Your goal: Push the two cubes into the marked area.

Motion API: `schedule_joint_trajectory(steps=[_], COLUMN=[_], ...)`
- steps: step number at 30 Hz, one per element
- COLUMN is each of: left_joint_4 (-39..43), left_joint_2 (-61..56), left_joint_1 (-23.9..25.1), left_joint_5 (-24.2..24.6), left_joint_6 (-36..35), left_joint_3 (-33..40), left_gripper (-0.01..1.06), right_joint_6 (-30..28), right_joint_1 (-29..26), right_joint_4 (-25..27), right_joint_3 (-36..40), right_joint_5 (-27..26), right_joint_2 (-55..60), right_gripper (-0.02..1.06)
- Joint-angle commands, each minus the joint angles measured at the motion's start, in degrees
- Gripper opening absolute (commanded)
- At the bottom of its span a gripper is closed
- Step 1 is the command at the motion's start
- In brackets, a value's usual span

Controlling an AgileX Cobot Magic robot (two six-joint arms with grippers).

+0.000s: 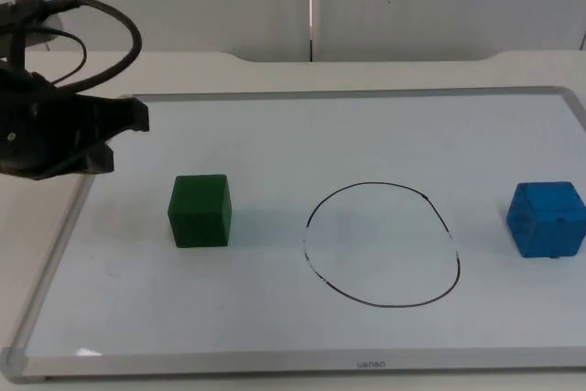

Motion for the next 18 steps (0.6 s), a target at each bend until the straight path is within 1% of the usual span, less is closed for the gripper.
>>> schedule_joint_trajectory(steps=[1, 3, 6, 11, 18], left_joint_4=[-1.0, -1.0, -1.0, -1.2, -1.1], left_joint_2=[0.8, 1.4, 3.7, 6.2, 8.5], left_joint_1=[-0.4, -0.4, -0.4, -1.2, -4.2], left_joint_5=[-0.9, -0.8, 2.1, 2.2, 1.8], left_joint_6=[0.0, 0.0, 0.0, 0.0, 0.2], left_joint_3=[-0.6, -0.7, -0.8, -0.8, -2.6], left_gripper=[0.0, 0.0, 0.0, 0.0, 0.0], right_joint_6=[0.0, 0.0, 0.0, 0.0, 0.0], right_joint_1=[0.0, 0.0, 0.0, 0.0, 0.0], right_joint_4=[0.2, 0.2, 0.2, 0.2, 0.2], right_joint_3=[0.4, 0.4, 0.4, 0.4, 0.4], right_joint_5=[-0.2, -0.2, -0.2, -0.2, -0.2], right_joint_2=[-0.2, -0.2, -0.2, -0.2, -0.2], right_gripper=[1.05, 1.05, 1.05, 1.05, 1.05])
